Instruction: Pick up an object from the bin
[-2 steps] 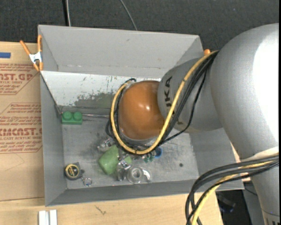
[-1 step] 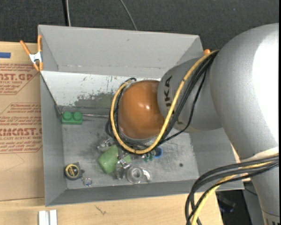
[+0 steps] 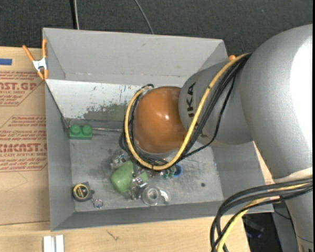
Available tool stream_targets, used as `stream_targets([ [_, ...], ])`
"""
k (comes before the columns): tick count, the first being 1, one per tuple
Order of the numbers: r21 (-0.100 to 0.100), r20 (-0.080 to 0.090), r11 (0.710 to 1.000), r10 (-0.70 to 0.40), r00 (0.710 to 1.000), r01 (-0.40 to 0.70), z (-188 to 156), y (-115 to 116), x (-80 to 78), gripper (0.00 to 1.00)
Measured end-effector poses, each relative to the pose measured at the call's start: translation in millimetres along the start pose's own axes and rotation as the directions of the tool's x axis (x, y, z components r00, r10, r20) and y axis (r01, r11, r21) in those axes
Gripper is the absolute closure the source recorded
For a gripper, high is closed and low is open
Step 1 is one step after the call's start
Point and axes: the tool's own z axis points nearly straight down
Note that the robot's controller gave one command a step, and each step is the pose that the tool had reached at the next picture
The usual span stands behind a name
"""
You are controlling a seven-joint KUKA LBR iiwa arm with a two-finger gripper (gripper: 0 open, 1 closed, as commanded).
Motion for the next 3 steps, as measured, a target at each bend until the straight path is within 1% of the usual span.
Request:
stream_targets([
  [1,0.002,0.004,1.000,0.000,1.000,0.000,-56,1,-1.6,1.00],
  [2,0.001,0.003,1.000,-0.001,1.000,0.001,-85,1,-3.1,1.00],
  [3,0.001,0.002,1.000,-0.001,1.000,0.001,-105,2,-4.1,1.00],
])
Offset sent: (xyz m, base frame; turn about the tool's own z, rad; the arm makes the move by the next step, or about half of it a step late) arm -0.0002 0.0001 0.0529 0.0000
